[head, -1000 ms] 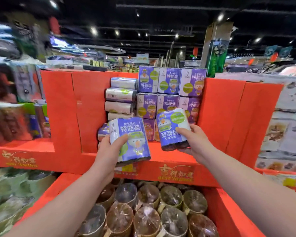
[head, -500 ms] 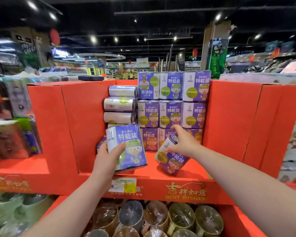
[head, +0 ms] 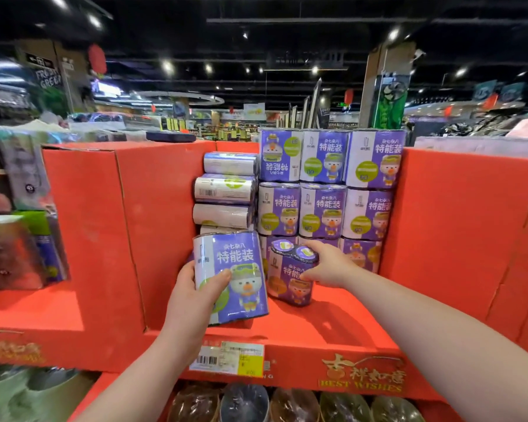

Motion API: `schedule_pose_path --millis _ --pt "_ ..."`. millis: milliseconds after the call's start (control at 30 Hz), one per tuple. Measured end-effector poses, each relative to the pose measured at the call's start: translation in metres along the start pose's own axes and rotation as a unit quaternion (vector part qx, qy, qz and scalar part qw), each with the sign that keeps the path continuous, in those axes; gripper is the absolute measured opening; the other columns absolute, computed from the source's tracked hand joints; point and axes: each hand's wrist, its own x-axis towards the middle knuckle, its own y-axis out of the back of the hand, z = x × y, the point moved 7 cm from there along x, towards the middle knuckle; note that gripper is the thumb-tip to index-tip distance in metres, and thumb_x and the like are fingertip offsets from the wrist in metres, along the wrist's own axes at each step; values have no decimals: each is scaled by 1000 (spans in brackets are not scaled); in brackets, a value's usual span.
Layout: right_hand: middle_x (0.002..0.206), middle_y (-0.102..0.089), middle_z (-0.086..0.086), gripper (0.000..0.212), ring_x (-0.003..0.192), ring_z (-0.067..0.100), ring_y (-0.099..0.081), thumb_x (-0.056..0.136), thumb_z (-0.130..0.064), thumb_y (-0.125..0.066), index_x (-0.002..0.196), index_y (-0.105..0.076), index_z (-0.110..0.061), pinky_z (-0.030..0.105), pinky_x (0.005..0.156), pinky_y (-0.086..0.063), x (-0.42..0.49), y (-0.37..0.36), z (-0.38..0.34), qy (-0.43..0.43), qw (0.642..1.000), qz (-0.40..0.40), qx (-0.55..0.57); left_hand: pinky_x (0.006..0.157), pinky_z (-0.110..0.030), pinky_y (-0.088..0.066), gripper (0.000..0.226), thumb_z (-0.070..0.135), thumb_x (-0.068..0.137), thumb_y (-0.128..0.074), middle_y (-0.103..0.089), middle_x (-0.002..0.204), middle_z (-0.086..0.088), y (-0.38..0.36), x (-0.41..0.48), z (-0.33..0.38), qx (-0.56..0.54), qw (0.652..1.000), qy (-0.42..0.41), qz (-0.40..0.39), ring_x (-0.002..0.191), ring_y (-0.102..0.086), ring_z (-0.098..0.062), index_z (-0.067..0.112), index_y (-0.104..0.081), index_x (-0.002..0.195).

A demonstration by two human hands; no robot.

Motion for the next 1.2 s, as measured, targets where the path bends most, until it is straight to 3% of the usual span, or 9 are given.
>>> schedule_pose_path --millis 400,533,633,700,767,833,900,1033,1200 --pt "134 -50 14 61 119 31 -53 78 -16 -73 131 -44 -13 35 89 -43 48 -19 -7 -38 994 98 21 75 -39 -56 21 8 87 -64 -75 96 -4 1 -1 0 -13 1000 6 17 84 -73 -24 20 -59 103" --pt "135 -43 13 74 123 33 -49 73 -27 -80 133 -40 -10 39 94 -43 42 -22 -4 -54 995 81 36 77 -41 -56 26 12 82 -73 -75 98 -6 1 -2 2 0 1000 13 16 85 -72 -25 22 -60 102" --pt "126 -50 10 52 114 27 -54 83 -31 -71 125 -50 -9 35 94 -43 28 -3 -22 -11 983 150 109 70 -34 -56 20 11 87 -66 -74 99 -6 -5 -3 4 10 1000 17 8 83 -73 -21 20 -60 104" --pt "103 -61 2 29 91 19 -60 90 -38 -62 107 -59 -15 33 79 -47 12 -2 -41 21 957 66 281 62 -25 -56 21 10 88 -64 -74 99 -6 -15 -4 6 6 1000 22 -5 81 -73 -18 16 -60 108" --pt "87 -61 -3 31 70 13 -56 89 -53 -57 98 -60 -24 28 60 -45 -11 -15 -60 30 903 -121 412 63 -25 -57 24 11 89 -64 -74 101 -6 -29 -4 5 2 999 31 -22 85 -73 -20 15 -59 112" --pt "90 -59 3 36 70 18 -51 79 -56 -63 103 -59 -29 24 56 -38 -32 -18 -63 54 903 -215 369 71 -31 -58 25 12 89 -64 -73 105 -8 -44 -4 1 0 998 37 -41 89 -72 -22 15 -58 114" --pt "95 -60 7 50 79 22 -51 69 -47 -73 110 -55 -25 28 60 -38 -40 -12 -53 81 918 -210 326 77 -33 -57 30 15 89 -67 -71 110 -9 -59 -4 -1 11 997 37 -71 93 -71 -21 17 -58 117" --pt "93 -69 1 48 67 8 -64 74 -22 -81 112 -52 -19 23 58 -46 -33 10 -15 29 931 -124 341 81 -33 -49 57 36 89 -65 -61 124 -1 -64 3 -1 207 976 22 -59 103 -64 -25 24 -43 140" --pt "98 -67 2 46 80 13 -65 66 -6 -85 95 -52 -18 32 67 -57 -13 32 46 -66 942 31 327 79 -29 -41 26 37 89 -61 -57 104 10 -44 -3 7 483 871 -83 -38 98 -58 -16 26 -58 112"
